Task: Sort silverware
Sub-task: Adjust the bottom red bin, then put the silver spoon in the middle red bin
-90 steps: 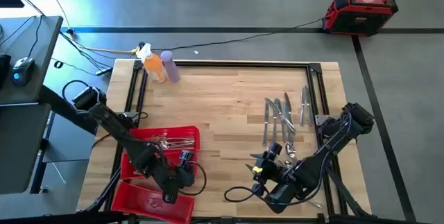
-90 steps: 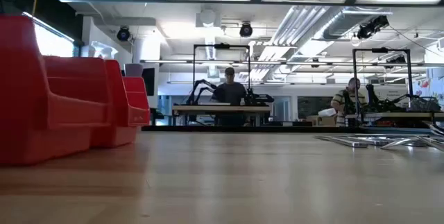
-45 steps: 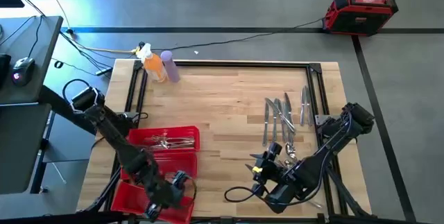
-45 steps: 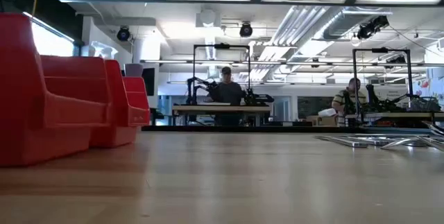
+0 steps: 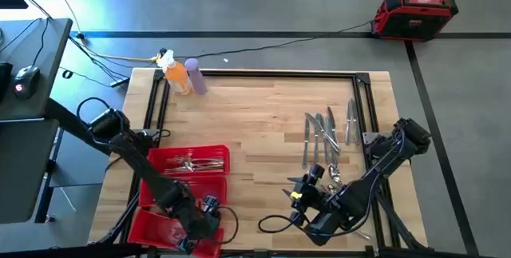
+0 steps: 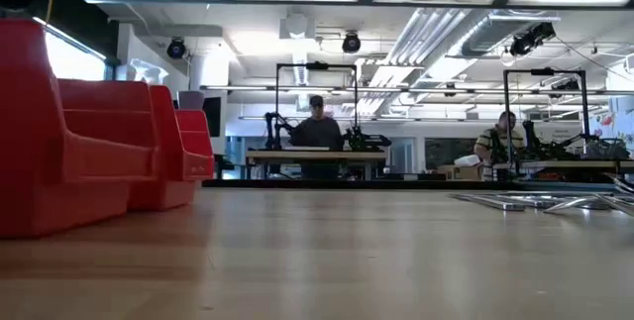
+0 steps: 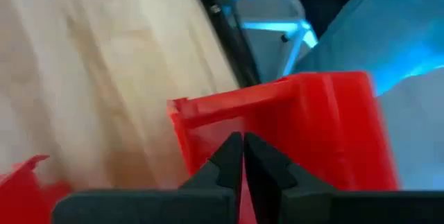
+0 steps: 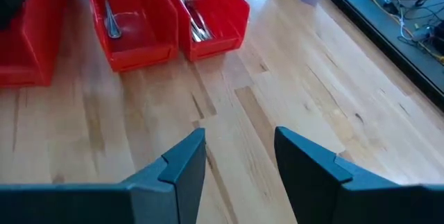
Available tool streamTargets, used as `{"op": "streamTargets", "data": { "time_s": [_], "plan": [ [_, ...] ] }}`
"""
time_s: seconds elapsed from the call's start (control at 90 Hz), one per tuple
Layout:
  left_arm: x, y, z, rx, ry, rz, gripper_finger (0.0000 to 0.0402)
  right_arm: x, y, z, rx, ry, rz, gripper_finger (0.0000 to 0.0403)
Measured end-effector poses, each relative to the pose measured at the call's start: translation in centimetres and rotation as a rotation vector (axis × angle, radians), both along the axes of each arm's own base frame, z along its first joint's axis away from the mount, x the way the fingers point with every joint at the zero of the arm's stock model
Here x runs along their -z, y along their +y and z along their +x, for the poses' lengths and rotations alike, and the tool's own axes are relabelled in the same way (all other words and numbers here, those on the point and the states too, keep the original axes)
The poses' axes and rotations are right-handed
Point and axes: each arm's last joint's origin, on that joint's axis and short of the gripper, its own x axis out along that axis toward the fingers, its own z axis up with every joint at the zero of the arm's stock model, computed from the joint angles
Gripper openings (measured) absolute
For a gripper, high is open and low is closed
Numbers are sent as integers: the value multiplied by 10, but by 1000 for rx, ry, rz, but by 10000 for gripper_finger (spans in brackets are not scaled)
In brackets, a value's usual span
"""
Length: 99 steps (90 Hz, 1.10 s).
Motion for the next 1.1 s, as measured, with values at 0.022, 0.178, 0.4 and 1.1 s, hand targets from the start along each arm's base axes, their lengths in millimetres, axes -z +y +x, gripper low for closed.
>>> {"op": "streamTargets", "data": {
  "time_s": [0.022, 0.178, 0.4, 1.1],
  "plan": [
    [1, 2, 0, -7, 3, 12, 0, 0, 0, 0, 0, 0, 0, 154],
    [-1, 7, -2, -41, -4, 73, 0, 0, 0, 0, 0, 0, 2, 154],
    [-3, 7, -7, -59, -24, 115, 0, 0, 0, 0, -1, 3, 4, 154],
    [-83, -18, -15, -99, -231, 244, 0, 29, 8, -19, -29, 436, 172, 154]
  ]
}}
